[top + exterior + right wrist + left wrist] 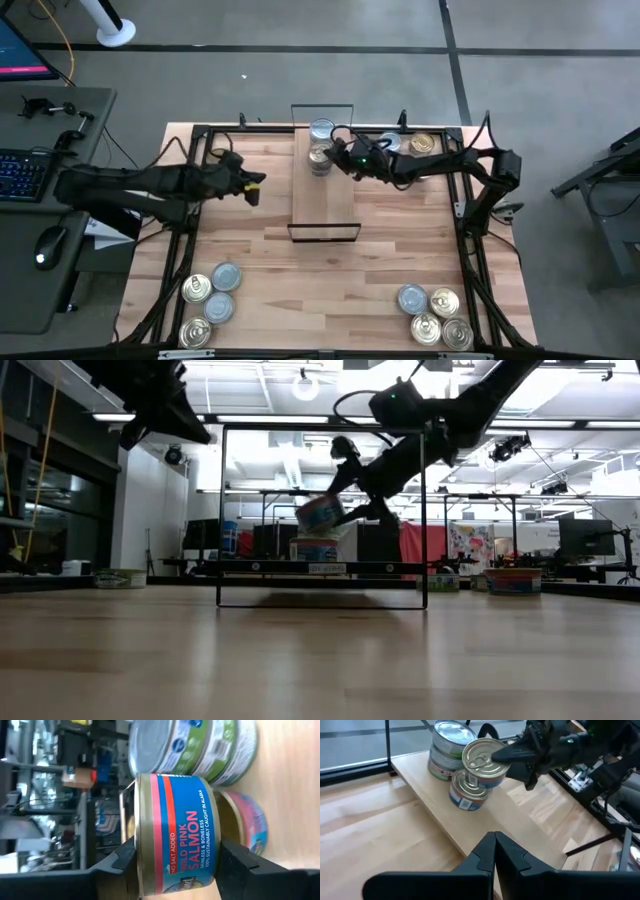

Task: Stack canned seafood by type on shelf
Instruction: Stack the pink and blue tuna can on top of the pink and blue tuna can on the shelf

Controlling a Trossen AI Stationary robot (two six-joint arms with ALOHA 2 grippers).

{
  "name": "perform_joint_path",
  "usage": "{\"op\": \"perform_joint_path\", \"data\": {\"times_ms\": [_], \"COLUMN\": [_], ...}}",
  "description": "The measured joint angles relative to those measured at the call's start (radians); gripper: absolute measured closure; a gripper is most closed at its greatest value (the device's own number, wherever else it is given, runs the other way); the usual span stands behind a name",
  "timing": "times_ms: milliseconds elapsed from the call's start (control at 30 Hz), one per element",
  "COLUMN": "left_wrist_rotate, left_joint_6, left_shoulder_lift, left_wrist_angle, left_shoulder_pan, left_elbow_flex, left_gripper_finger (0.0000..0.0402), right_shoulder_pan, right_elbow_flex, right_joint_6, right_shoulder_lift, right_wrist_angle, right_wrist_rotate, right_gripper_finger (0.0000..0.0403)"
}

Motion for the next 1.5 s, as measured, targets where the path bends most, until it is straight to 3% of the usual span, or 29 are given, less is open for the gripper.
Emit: {"op": "perform_joint_path", "data": {"times_ms": [100, 267, 367, 567, 733, 933, 1167, 1500], "left_wrist_rotate": [0.013, 0.014, 0.014, 0.014, 0.013, 0.013, 0.003, -0.010], "left_joint_6": [0.031, 0.037, 0.037, 0.037, 0.032, 0.009, -0.017, -0.035], "left_shoulder_lift": [-0.040, -0.090, -0.106, -0.111, -0.111, -0.111, -0.111, -0.111], "left_wrist_angle": [-0.027, -0.053, -0.059, -0.062, -0.062, -0.062, -0.061, -0.063], "left_shoulder_pan": [0.017, 0.031, 0.032, 0.032, 0.032, 0.032, 0.033, 0.034], "left_elbow_flex": [0.000, 0.000, 0.000, 0.000, 0.000, 0.000, 0.000, 0.000], "left_gripper_finger": [0.0401, 0.0401, 0.0401, 0.0401, 0.0401, 0.0401, 0.0401, 0.0402], "right_shoulder_pan": [0.000, 0.000, 0.003, 0.022, 0.023, 0.024, 0.032, 0.037], "right_elbow_flex": [0.025, 0.049, 0.058, 0.058, 0.058, 0.058, 0.057, 0.057], "right_joint_6": [0.001, 0.034, 0.040, 0.093, 0.164, 0.164, 0.268, 0.267], "right_shoulder_lift": [0.001, 0.001, 0.001, 0.001, 0.001, 0.002, 0.061, 0.069], "right_wrist_angle": [-0.049, -0.085, -0.120, -0.124, -0.129, -0.128, -0.088, -0.085], "right_wrist_rotate": [0.004, 0.010, 0.010, 0.030, 0.145, 0.100, 0.151, 0.164], "right_gripper_finger": [0.0236, 0.0172, 0.0159, 0.0155, 0.0153, 0.0152, 0.0152, 0.0158]}}
